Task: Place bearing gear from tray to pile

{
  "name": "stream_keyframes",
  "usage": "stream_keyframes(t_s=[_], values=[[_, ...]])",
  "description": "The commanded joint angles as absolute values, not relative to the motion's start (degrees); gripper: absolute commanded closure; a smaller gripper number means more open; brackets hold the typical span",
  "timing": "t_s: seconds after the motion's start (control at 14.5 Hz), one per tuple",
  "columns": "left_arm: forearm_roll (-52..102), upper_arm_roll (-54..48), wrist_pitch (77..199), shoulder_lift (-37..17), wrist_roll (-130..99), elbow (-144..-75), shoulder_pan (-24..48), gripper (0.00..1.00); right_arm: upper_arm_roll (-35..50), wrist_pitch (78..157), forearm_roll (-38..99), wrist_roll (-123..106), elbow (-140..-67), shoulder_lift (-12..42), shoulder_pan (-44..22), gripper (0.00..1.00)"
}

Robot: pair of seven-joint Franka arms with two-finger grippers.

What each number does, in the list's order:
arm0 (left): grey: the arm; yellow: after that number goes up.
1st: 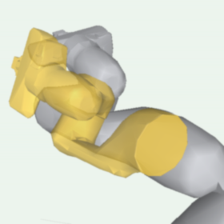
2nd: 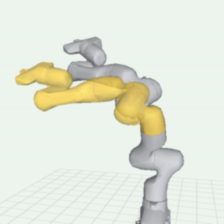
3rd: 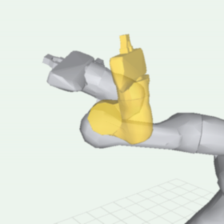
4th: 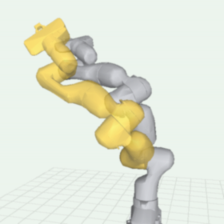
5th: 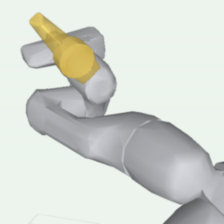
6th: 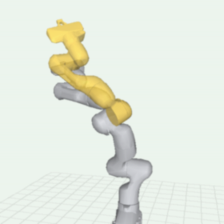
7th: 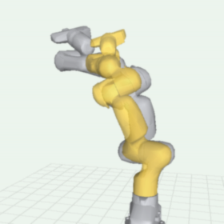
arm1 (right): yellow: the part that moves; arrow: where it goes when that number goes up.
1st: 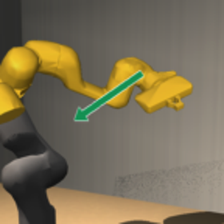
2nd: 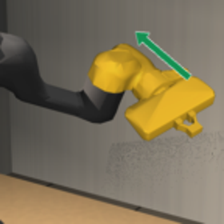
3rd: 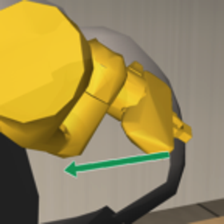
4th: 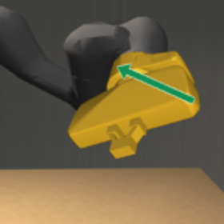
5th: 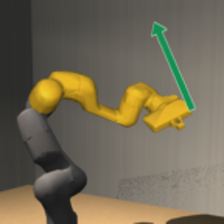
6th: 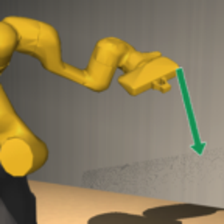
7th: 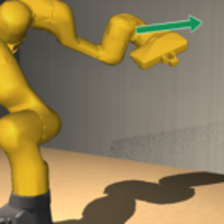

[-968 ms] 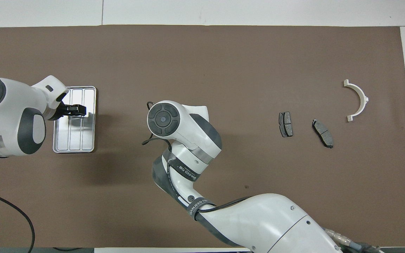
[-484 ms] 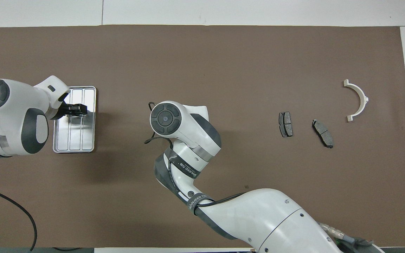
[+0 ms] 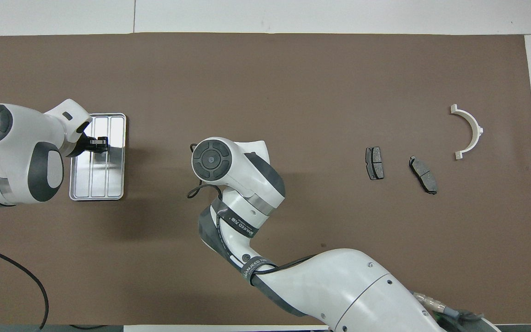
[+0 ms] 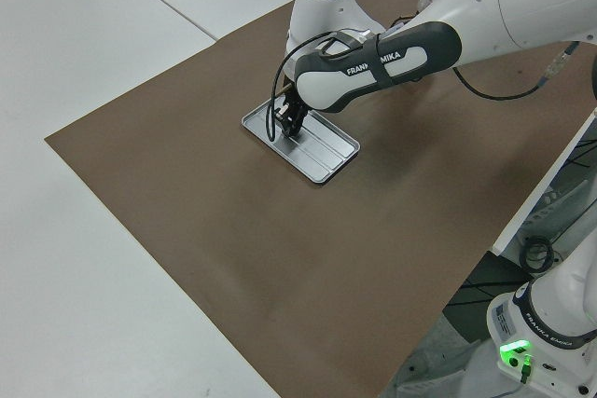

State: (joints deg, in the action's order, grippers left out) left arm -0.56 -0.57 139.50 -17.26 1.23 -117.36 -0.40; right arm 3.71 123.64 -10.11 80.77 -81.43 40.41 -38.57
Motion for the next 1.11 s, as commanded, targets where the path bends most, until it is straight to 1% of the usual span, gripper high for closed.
stream_keyframes(t_s=[0.0,0.14,0.28,0.69,0.83,0.9,0.97,1.04], values=[[0.26,-0.53,135.65,-16.88,2.02,-115.24,-0.70,1.00,5.18,122.78,-9.32,78.05,-79.80,41.31,-37.18,0.10],[0.26,-0.61,126.53,-16.79,2.11,-109.37,-1.40,1.00,5.27,122.08,-8.36,77.34,-79.80,41.31,-37.09,0.09],[2.45,-0.53,120.00,-16.70,2.11,-105.14,-1.32,1.00,5.27,122.25,-8.17,77.08,-79.72,41.40,-36.39,0.10],[3.87,-0.53,121.20,-16.61,0.97,-105.64,-0.53,1.00,5.27,123.40,-6.86,77.17,-79.80,41.75,-35.24,0.14],[4.92,-0.44,122.43,-16.79,-6.30,-105.64,1.66,1.00,5.19,123.40,-5.98,77.26,-79.80,41.75,-35.77,0.16],[4.57,-0.35,121.21,-16.44,-4.41,-105.82,1.06,1.00,5.27,123.40,-5.98,77.26,-79.80,41.75,-35.77,0.16],[4.66,-0.44,120.51,-15.91,1.44,-106.34,-1.03,1.00,5.27,123.40,-5.98,77.26,-79.80,41.75,-35.86,0.19],[5.18,-0.70,121.11,-15.73,2.89,-106.35,-1.84,1.00,5.27,123.40,-5.89,77.17,-79.80,41.66,-35.86,0.23]])
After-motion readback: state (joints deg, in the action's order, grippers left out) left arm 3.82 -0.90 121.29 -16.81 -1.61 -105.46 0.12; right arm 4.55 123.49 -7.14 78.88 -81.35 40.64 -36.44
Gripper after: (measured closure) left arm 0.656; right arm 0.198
